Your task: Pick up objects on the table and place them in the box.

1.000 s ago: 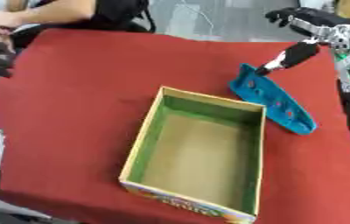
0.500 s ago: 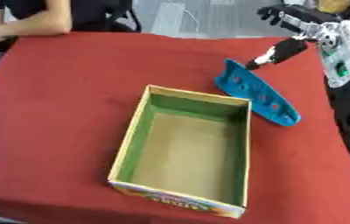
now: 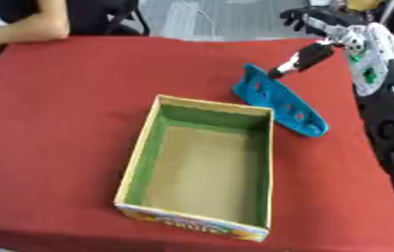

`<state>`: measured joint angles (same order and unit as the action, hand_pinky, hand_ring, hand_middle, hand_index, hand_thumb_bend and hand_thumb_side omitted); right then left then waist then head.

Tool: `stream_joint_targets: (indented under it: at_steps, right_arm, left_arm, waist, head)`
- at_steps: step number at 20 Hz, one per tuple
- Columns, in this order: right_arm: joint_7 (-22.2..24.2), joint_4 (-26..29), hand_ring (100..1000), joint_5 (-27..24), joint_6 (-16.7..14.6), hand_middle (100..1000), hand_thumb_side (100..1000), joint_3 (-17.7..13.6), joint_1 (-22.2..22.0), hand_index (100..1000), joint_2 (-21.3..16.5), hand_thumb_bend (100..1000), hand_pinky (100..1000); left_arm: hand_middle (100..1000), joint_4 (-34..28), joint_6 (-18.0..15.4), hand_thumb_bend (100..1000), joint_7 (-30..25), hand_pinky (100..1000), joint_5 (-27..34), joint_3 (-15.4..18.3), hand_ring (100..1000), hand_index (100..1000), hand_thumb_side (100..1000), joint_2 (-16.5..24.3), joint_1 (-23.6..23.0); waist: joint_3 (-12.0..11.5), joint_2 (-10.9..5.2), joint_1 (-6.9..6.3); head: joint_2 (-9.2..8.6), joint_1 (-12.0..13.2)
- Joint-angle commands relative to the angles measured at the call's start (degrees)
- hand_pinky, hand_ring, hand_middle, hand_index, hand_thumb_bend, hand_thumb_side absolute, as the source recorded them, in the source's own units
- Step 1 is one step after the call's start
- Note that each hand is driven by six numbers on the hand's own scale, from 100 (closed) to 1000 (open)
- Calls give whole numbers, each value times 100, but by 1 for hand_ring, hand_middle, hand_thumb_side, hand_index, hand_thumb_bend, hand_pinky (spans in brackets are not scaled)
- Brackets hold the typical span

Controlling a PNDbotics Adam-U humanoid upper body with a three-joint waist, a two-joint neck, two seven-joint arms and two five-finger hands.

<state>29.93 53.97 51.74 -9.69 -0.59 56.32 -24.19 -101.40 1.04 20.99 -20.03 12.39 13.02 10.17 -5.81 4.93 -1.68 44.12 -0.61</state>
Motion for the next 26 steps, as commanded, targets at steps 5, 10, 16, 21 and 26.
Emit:
stream_joint_targets:
  at_steps: [5, 10, 16, 21, 26]
  right_arm:
    - [-93, -19, 750, 84, 31, 784, 394, -61, 114, 913, -38, 1000, 689]
    - [-202, -101, 729, 157, 57, 768, 376, -77, 123, 903, 23, 1000, 660]
    - [-279, -232, 717, 258, 75, 759, 367, -92, 138, 897, 86, 990, 643]
    - [-330, -383, 712, 359, 120, 754, 361, -121, 150, 895, 151, 983, 634]
    - [-410, -578, 701, 461, 175, 745, 341, -169, 150, 887, 217, 961, 620]
  left_arm:
    - [563, -86, 14, 100, 2, 428, -16, 44, 459, 636, 968, 166, 46]
    - [563, -90, 11, 100, -5, 429, -16, 40, 459, 634, 968, 163, 54]
    - [563, -93, 9, 100, -15, 428, -13, 35, 458, 631, 969, 159, 61]
    - [563, -94, 8, 100, -22, 429, -14, 31, 459, 629, 969, 155, 68]
    - [563, -97, 6, 100, -25, 429, -17, 30, 459, 626, 969, 151, 77]
  waist:
    - [-6, -75, -4]
    - [-12, -67, -5]
    - [-18, -56, -5]
    - [-24, -50, -5]
    - [-36, -47, -2]
  head:
    - [0, -75]
    - [0, -86]
    - [0, -102]
    - [0, -104]
    - [0, -109]
